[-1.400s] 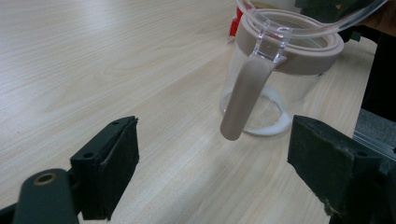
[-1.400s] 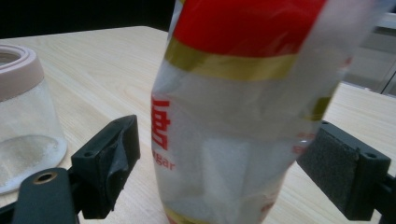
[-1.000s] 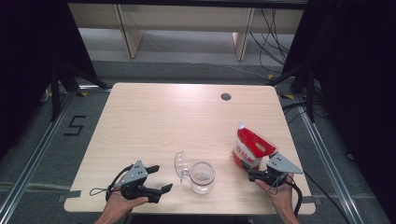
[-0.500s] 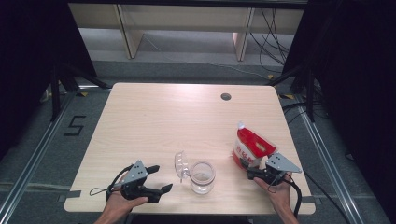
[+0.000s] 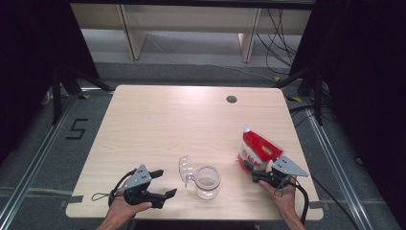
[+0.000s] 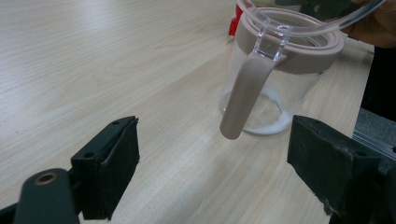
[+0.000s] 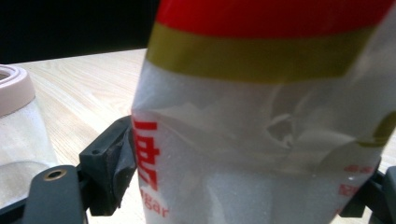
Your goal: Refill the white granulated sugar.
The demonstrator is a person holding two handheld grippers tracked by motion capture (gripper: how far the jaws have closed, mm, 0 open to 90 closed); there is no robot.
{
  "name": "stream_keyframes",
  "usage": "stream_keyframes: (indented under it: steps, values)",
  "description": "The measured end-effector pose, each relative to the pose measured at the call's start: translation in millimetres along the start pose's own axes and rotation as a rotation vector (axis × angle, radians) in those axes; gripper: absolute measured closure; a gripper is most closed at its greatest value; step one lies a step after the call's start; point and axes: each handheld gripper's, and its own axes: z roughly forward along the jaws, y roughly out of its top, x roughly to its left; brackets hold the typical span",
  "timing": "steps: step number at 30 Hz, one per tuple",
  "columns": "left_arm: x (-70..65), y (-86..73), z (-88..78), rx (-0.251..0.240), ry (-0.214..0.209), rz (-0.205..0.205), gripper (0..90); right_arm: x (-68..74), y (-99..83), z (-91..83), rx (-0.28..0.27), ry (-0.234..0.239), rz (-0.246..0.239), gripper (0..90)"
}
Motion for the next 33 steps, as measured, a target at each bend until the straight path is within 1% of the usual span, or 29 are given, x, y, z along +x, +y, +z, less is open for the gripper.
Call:
stream_keyframes:
  steps: [1, 2, 3, 4, 5, 6, 7, 9, 10, 11, 12, 13, 14, 15, 17, 18, 19, 21, 22, 23, 25, 26, 27, 28, 29, 30, 31, 33]
  values:
    - [-0.1, 0.1, -0.1, 0.0, 0.0, 0.0, 16.4, 1.5, -0.5, 0.2, 0.01, 0.015, 0.029, 19.2]
    - [0.0, 0.1, -0.1, 0.0, 0.0, 0.0, 16.3, 3.5, -0.7, -1.7, 0.043, 0.007, 0.05, 19.4]
    - [0.0, 0.1, -0.1, 0.001, 0.0, 0.0, 16.3, 4.0, -1.4, -1.0, 0.042, 0.004, 0.059, 19.4]
    - [0.0, 0.1, -0.2, 0.001, 0.0, 0.0, 16.4, 2.3, -2.0, 0.2, 0.044, 0.013, 0.042, 19.4]
    - [0.0, 0.1, -0.2, 0.001, 0.0, 0.0, 16.4, 2.3, -2.0, 0.2, 0.044, 0.013, 0.042, 19.4]
    - [0.1, 0.1, -0.2, 0.001, 0.0, 0.0, 16.3, 1.2, -2.4, 1.0, 0.059, 0.02, 0.03, 19.5]
    - [0.1, 0.1, -0.2, 0.001, 0.0, -0.001, 16.4, 2.9, -3.3, 1.2, 0.054, 0.016, 0.055, 19.7]
    - [0.1, 0.1, -0.1, 0.001, 0.0, -0.001, 16.4, 2.1, -3.7, 2.0, 0.053, 0.013, 0.046, 20.2]
    - [0.1, 0.0, 0.0, 0.001, 0.0, 0.004, 16.3, 4.2, -4.4, 2.6, 0.05, 0.015, 0.063, 20.4]
    - [0.1, 0.0, 0.0, 0.001, 0.0, 0.004, 16.4, 4.2, -4.4, 2.6, 0.05, 0.015, 0.063, 20.4]
    - [0.1, 0.1, 0.0, 0.001, -0.001, 0.004, 16.4, 4.3, -4.6, 3.7, 0.044, 0.024, 0.076, 20.5]
    - [0.0, 0.1, -0.1, 0.001, -0.001, 0.002, 16.3, 2.8, -4.5, 4.1, 0.047, 0.027, 0.058, 20.9]
    - [0.7, 0.5, -0.3, 0.002, -0.002, 0.017, 16.4, 2.0, -4.9, 4.6, 0.038, 0.025, 0.054, 21.4]
    - [0.7, 0.5, -0.3, 0.002, -0.002, 0.017, 16.3, 2.8, -4.8, 4.2, 0.043, 0.024, 0.063, 21.5]
    - [1.1, 0.9, -0.3, 0.008, -0.003, 0.033, 16.3, 3.3, -4.7, 3.7, 0.044, 0.023, 0.064, 22.7]
    - [1.1, 0.9, -0.3, 0.008, -0.003, 0.033, 16.3, 3.3, -4.7, 3.7, 0.044, 0.023, 0.064, 22.7]
    - [0.6, 0.8, 0.5, -0.003, -0.008, 0.026, 16.3, 2.4, -4.7, 4.5, 0.039, 0.029, 0.053, 24.0]
    - [1.1, 0.8, 0.1, 0.001, -0.007, 0.03, 16.3, 2.2, -4.8, 4.9, 0.035, 0.025, 0.053, 25.4]
    - [1.3, 0.8, 0.0, 0.003, -0.006, 0.032, 16.4, 1.5, -5.1, 5.0, 0.038, 0.023, 0.04, 26.0]
    - [1.3, 0.8, 0.0, 0.003, -0.006, 0.032, 16.4, 1.7, -5.2, 5.6, 0.032, 0.012, 0.042, 26.6]
    - [1.3, 0.8, -0.1, 0.002, -0.006, 0.032, 16.4, 1.1, -4.6, 5.8, 0.036, 0.013, 0.057, 27.8]
    - [1.3, 1.1, -0.5, 0.008, -0.005, 0.033, 16.4, -0.4, -4.4, 6.3, 0.041, 0.033, 0.054, 28.0]
    - [1.3, 1.1, -0.5, 0.008, -0.005, 0.033, 16.4, -0.4, -4.4, 6.3, 0.041, 0.033, 0.054, 28.0]
    - [0.9, 1.1, -0.2, 0.003, -0.005, 0.027, 16.4, 2.1, -4.6, 5.3, 0.045, 0.022, 0.075, 30.3]
    - [0.9, 0.9, 0.1, -0.002, -0.007, 0.027, 16.4, -0.4, -4.3, 6.0, 0.041, 0.036, 0.047, 32.0]
    - [1.3, 1.0, -0.5, 0.007, -0.004, 0.032, 16.4, 0.8, -4.4, 5.0, 0.054, 0.031, 0.043, 32.4]
    - [1.3, 1.1, -0.5, 0.008, -0.005, 0.032, 16.4, 3.4, -5.6, 5.9, 0.03, 0.013, 0.055, 32.9]
    - [1.1, 0.9, -0.2, -0.001, -0.007, 0.032, 16.4, 3.5, -5.4, 5.7, 0.031, 0.017, 0.063, 34.0]
